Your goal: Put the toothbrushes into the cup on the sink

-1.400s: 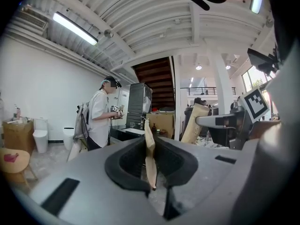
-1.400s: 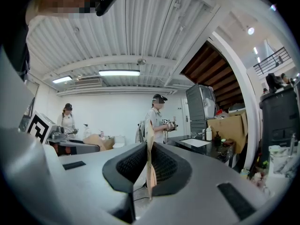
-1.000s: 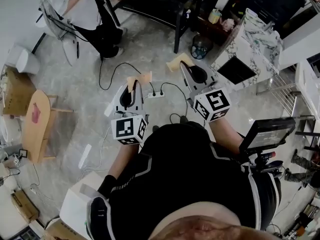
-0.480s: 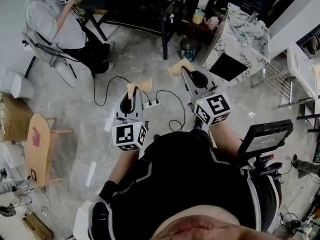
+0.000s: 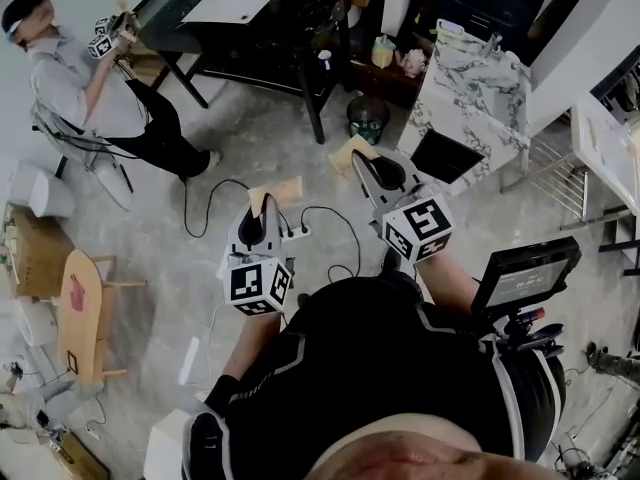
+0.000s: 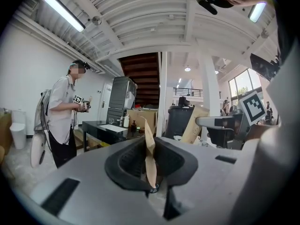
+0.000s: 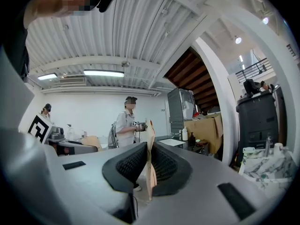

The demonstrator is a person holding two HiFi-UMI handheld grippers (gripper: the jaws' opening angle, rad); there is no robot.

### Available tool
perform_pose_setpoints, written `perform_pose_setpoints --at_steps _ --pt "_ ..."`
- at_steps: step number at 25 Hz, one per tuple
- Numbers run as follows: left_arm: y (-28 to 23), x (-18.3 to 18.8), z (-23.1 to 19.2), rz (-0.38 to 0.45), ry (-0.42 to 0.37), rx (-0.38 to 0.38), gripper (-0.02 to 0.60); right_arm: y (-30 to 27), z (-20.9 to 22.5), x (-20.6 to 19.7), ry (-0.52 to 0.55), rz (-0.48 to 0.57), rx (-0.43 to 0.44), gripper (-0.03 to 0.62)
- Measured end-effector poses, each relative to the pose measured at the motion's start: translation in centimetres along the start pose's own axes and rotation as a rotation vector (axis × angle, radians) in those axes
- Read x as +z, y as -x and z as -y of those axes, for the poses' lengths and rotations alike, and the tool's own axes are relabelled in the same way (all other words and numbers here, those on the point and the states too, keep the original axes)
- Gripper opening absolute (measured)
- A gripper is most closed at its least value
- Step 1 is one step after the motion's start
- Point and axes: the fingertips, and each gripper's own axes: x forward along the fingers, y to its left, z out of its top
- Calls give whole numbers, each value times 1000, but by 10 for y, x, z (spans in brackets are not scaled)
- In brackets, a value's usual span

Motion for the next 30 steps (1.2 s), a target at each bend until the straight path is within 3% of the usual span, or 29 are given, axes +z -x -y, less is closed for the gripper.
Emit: perform_pose_setpoints --at_steps 6,16,30 --pt "-52 8 52 -20 -13 21 54 7 65 9 -11 4 48 41" --pt "-94 8 110 -25 -25 49 54 29 127 10 -27 19 91 41" --pt "-148 28 182 2 -63 33 54 72 219 27 -24 62 52 41"
